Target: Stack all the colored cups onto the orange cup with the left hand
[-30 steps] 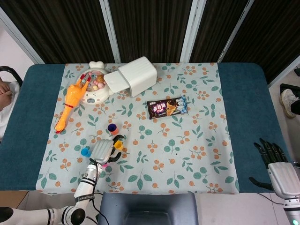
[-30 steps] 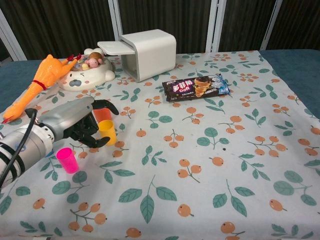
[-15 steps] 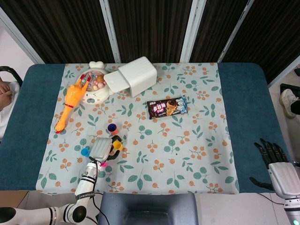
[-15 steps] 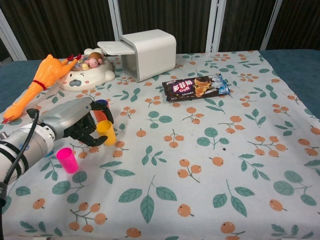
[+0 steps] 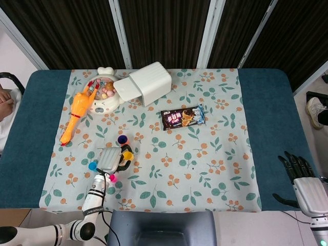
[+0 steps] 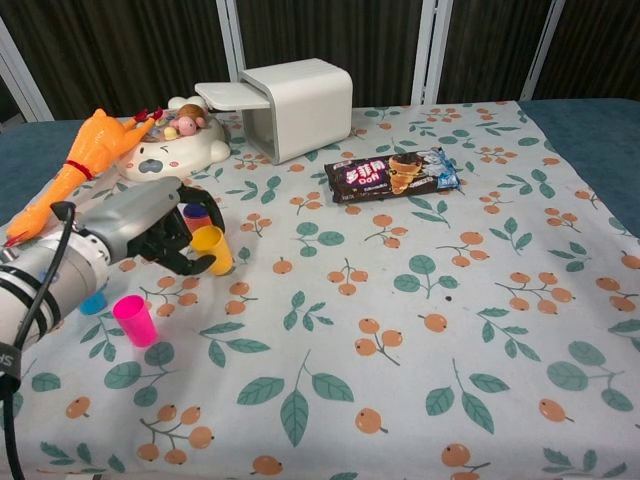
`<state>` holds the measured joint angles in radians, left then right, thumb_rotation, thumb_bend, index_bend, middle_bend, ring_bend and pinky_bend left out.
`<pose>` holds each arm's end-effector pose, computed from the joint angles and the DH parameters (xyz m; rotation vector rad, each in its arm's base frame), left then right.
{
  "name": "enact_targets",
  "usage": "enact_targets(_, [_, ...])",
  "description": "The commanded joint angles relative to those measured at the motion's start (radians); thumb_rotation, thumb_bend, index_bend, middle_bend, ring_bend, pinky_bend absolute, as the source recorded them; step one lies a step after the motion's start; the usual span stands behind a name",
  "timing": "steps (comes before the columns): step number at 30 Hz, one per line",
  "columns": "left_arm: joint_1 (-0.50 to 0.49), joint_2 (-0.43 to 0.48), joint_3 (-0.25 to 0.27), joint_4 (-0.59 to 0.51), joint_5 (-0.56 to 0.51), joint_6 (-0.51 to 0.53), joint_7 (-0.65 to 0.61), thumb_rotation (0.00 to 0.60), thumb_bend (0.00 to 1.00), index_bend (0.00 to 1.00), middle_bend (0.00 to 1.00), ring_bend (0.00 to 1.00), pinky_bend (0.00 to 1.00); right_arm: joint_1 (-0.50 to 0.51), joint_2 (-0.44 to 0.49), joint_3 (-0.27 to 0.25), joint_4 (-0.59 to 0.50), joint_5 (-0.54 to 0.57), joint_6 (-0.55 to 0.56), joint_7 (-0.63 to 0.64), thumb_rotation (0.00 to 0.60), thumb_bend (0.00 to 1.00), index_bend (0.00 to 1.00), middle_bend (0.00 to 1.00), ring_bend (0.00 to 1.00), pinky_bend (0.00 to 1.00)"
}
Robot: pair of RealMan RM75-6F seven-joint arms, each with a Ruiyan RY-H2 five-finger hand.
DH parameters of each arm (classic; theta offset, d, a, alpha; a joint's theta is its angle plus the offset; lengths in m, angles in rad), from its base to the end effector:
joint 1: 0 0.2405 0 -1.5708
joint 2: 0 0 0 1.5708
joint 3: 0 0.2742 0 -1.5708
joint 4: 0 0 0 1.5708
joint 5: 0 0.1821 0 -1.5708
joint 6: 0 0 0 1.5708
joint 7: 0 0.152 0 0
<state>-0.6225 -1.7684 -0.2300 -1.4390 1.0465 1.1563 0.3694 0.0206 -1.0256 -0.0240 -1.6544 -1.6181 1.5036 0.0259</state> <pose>-0.1680 0.3300 -0.0278 -1.5768 -1.1508 -1.0339 -0.3124 -0.1533 0.2043 1.4841 -0.9238 0.8617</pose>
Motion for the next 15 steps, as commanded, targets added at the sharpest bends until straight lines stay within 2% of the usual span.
enact_targets(1, [-0.011, 0.03, -0.041, -0.045, 0.005, 0.02, 0.005, 0.6, 0.35, 0.5, 1.0, 1.0, 1.0, 0.0, 0.001, 0.0, 0.0, 0.0, 0.001, 0.002, 0.6, 0.21, 0.0, 0.0, 0.0, 0.0])
enact_targets(8, [-0.047, 0.089, -0.127, -0.098, -0.065, 0.017, 0.063, 0.6, 0.35, 0.5, 1.0, 1.0, 1.0, -0.001, 0.004, 0.0, 0.001, -0.001, 0.003, 0.012, 0.6, 0.21, 0.0, 0.0, 0.0, 0.0])
enact_targets(15, [-0.065, 0.089, -0.127, -0.067, -0.117, 0.001, 0.087, 0.6, 0.35, 0.5, 1.0, 1.0, 1.0, -0.001, 0.002, 0.001, 0.0, 0.002, 0.002, 0.005, 0.6, 0.21, 0.0, 0.0, 0.0, 0.0])
